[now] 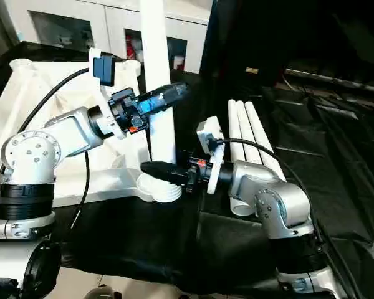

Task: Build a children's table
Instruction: Pick table leg

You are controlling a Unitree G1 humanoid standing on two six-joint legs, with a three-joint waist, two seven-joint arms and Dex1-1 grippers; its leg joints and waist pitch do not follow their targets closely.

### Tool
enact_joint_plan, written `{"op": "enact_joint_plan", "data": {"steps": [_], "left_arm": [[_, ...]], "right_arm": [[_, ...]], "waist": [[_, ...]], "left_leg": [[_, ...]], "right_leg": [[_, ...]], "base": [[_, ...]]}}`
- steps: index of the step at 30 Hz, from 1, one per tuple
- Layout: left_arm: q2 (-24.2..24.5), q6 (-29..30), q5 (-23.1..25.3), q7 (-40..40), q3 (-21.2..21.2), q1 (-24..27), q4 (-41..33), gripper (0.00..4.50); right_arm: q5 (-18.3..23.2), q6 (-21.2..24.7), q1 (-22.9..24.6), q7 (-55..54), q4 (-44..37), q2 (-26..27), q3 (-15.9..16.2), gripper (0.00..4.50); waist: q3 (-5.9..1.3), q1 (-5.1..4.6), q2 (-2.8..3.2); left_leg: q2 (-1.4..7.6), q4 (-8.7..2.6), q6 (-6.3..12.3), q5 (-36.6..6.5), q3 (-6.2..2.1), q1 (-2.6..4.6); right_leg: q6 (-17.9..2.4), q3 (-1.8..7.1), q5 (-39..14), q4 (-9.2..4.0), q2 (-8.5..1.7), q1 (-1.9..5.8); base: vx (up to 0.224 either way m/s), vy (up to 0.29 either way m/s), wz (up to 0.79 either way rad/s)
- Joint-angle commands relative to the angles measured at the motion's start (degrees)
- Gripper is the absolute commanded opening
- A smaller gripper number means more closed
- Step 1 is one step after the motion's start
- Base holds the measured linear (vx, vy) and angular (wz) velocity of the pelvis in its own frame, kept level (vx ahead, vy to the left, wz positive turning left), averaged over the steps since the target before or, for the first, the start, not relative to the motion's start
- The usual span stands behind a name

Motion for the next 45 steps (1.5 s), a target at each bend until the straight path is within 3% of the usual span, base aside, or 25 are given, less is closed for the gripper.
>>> {"op": "enact_joint_plan", "data": {"steps": [1, 12, 16, 26, 27, 29, 30, 36, 38, 39, 43, 45], "left_arm": [[0.31, 1.81, -1.59, -1.80, -1.68, -0.59, -1.00, 1.90], [1.47, 3.64, -2.35, -5.37, -3.63, -1.07, -1.74, 1.88], [1.36, 3.46, -2.25, -5.51, -3.40, -1.37, -1.21, 1.88], [1.36, 2.04, -1.33, -4.53, -2.77, -1.81, -0.28, 1.85], [1.18, 0.90, -0.49, -3.89, -2.74, -1.79, -0.19, 1.85], [0.21, 0.21, 1.09, 0.08, -2.15, -2.29, 0.84, 2.41], [-0.15, -0.81, 2.58, 2.20, -2.14, -2.53, 1.06, 2.55], [-1.73, -6.24, 11.00, 12.83, -3.25, -3.27, 1.12, 2.87], [-2.82, -7.02, 10.97, 14.91, -2.20, -3.51, 1.03, 2.87], [-3.29, -7.07, 10.57, 15.47, -1.78, -3.51, 0.77, 2.56], [-3.74, -6.57, 10.10, 15.78, -1.59, -3.40, 0.53, 2.49], [-4.13, -5.98, 9.73, 15.65, -1.73, -3.11, 0.03, 2.09]], "right_arm": [[1.62, 2.83, -1.56, -0.58, -0.02, -1.10, -2.10, 2.76], [7.61, 12.00, -5.38, 1.37, 1.64, -3.46, -3.59, 2.76], [8.28, 13.90, -5.56, 1.56, 1.43, -4.34, -2.81, 2.41], [7.48, 13.71, -4.87, 0.09, 0.54, -3.95, -1.82, 1.91], [6.92, 13.25, -4.77, -0.75, 0.51, -3.64, -1.74, 1.91], [4.87, 11.64, -4.67, -3.37, 0.68, -2.85, -1.60, 1.89], [3.96, 11.13, -4.76, -4.80, 1.02, -2.39, -1.65, 1.89], [1.88, 9.00, -5.06, -8.55, 2.49, -0.91, -2.48, 1.88], [1.86, 8.87, -4.94, -8.91, 2.50, -0.82, -2.63, 1.88], [1.79, 8.72, -4.87, -9.07, 2.48, -0.76, -2.53, 1.88], [1.60, 8.49, -4.85, -9.41, 2.50, -0.54, -2.36, 1.88], [1.09, 8.29, -4.98, -9.49, 2.52, -0.43, -2.21, 1.88]], "waist": [[-3.95, 0.26, 1.00], [-4.00, 0.73, 0.87], [-3.99, 0.96, 0.87], [-4.08, 1.23, 1.00], [-4.07, 1.23, 1.32], [-4.11, 1.19, 1.11], [-4.12, 1.06, 1.42], [-4.11, 0.98, 1.27], [-4.22, 1.02, 1.12], [-4.24, 1.05, 1.15], [-4.18, 0.98, 1.19], [-4.13, 0.98, 1.12]], "left_leg": [[1.97, -3.62, -0.17, -5.07, -0.63, 0.11], [2.01, -3.55, -0.48, -4.30, -0.51, 0.14], [1.91, -3.52, -0.55, -4.12, -0.48, 0.07], [1.95, -3.51, -1.11, -4.17, -0.50, 0.10], [1.94, -3.51, -1.17, -4.23, -0.52, 0.12], [1.97, -3.52, -1.33, -4.23, -0.54, 0.08], [2.09, -3.52, -1.79, -4.36, -0.62, 0.14], [1.97, -3.48, -1.75, -4.52, -0.66, -0.01], [1.90, -3.39, -1.38, -3.48, -0.61, -0.08], [1.88, -3.36, -1.23, -3.21, -0.62, -0.10], [1.84, -3.38, -0.95, -3.37, -0.58, -0.08], [1.87, -3.36, -0.86, -3.96, -0.52, 0.00]], "right_leg": [[-7.43, 3.25, -9.35, -4.54, -5.17, 3.82], [-7.58, 3.31, -8.53, -4.42, -5.25, 3.84], [-7.29, 3.32, -8.77, -4.48, -5.27, 3.96], [-7.13, 3.30, -8.48, -4.44, -5.30, 3.93], [-7.15, 3.31, -8.30, -4.43, -5.29, 3.89], [-7.16, 3.28, -7.98, -4.40, -5.31, 3.96], [-7.25, 3.27, -7.63, -4.46, -5.30, 3.84], [-5.95, 3.31, -8.38, -4.55, -5.24, 4.11], [-6.45, 3.31, -6.62, -4.31, -5.19, 4.18], [-6.69, 3.30, -5.99, -4.22, -5.14, 4.18], [-6.97, 3.28, -5.96, -4.27, -5.16, 4.13], [-6.89, 3.30, -7.15, -4.41, -5.25, 4.05]], "base": [[0.000, 0.000, 0.00], [0.000, 0.000, 0.00], [0.000, 0.000, 0.00], [0.000, 0.000, 0.00], [0.000, 0.000, 0.00], [0.000, 0.000, 0.00], [0.000, 0.000, 0.00], [0.000, 0.000, 0.00], [0.000, 0.000, 0.00], [0.000, 0.000, 0.00], [0.000, 0.000, 0.00], [0.000, 0.000, 0.00]]}}
